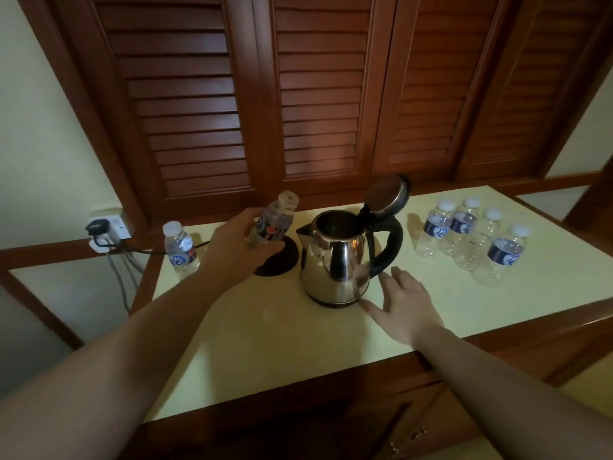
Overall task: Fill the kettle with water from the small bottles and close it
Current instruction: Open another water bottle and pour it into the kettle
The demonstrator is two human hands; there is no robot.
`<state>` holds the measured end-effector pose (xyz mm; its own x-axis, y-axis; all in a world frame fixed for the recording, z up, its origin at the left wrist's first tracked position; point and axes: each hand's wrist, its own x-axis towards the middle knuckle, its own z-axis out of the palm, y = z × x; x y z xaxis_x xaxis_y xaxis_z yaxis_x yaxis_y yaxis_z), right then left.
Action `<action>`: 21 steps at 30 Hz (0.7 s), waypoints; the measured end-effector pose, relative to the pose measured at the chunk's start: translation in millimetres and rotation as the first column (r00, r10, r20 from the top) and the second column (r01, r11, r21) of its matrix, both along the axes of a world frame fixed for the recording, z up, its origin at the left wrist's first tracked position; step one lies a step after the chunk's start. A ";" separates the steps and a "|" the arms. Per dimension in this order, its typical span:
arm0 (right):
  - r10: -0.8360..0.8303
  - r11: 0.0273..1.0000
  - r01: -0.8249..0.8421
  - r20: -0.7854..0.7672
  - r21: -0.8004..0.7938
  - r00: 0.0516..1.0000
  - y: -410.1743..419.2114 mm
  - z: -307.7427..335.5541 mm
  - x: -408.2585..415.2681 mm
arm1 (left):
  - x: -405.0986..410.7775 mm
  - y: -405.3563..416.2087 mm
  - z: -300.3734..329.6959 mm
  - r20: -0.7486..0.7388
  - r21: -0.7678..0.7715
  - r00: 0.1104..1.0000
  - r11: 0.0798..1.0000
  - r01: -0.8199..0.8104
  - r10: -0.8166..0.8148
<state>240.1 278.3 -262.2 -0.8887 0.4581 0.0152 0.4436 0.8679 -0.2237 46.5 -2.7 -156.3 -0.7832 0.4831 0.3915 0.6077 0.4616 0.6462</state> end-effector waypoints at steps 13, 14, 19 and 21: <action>0.021 1.000 -0.020 0.071 -0.007 0.997 0.4 0.4 -0.3 | -37.4 23.1 44.1 -0.271 -0.358 0.937 0.926 0.116 -0.222; 0.020 1.000 -0.020 0.071 -0.004 0.997 0.8 -0.1 -0.1 | -37.2 24.7 46.4 -0.281 -0.363 0.931 0.924 0.119 -0.231; 0.018 1.000 -0.018 0.063 0.009 0.998 2.2 -3.0 -1.3 | -38.9 31.2 56.8 -0.297 -0.412 0.918 0.902 0.126 -0.264; 0.016 1.000 -0.016 0.061 0.008 0.998 2.8 -4.1 -1.8 | -38.7 33.4 61.6 -0.311 -0.438 0.908 0.890 0.126 -0.281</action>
<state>238.2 281.1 -266.3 -0.8954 0.4438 -0.0350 0.4420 0.8768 -0.1896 7.8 30.7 -94.7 -0.4942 0.7904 0.3621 0.8680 0.4719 0.1545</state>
